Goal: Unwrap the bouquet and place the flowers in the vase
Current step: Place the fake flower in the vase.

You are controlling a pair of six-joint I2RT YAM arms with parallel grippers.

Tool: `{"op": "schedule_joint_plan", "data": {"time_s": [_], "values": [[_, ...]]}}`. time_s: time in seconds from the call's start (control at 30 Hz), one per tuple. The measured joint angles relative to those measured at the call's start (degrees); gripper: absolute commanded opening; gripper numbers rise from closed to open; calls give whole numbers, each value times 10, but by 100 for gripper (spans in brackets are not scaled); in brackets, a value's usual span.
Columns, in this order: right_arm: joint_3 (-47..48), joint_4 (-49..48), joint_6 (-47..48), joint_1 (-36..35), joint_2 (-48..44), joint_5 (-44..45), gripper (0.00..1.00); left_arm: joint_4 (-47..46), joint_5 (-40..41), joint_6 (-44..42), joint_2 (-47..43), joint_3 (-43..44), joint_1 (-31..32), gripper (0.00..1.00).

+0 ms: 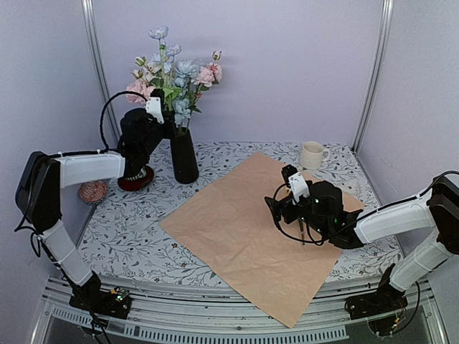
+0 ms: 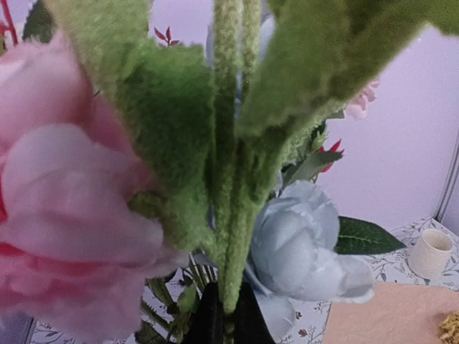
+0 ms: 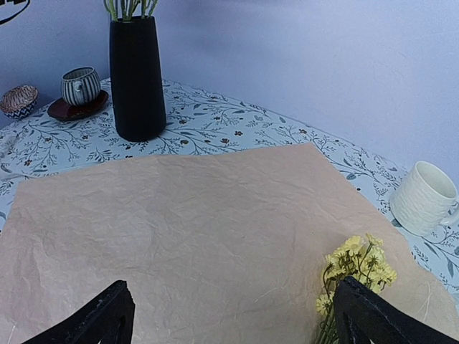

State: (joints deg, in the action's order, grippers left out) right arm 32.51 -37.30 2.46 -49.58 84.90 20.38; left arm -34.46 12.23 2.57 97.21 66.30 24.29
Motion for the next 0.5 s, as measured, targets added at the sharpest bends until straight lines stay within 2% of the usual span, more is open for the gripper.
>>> {"op": "schedule_joint_plan", "data": {"time_s": [0.2, 0.5], "values": [[1, 0, 0, 0, 2, -2, 99, -19, -2, 16, 8, -9, -2, 4], [1, 1, 0, 0, 2, -2, 99, -14, -19, 33, 8, -29, -3, 23]]}}
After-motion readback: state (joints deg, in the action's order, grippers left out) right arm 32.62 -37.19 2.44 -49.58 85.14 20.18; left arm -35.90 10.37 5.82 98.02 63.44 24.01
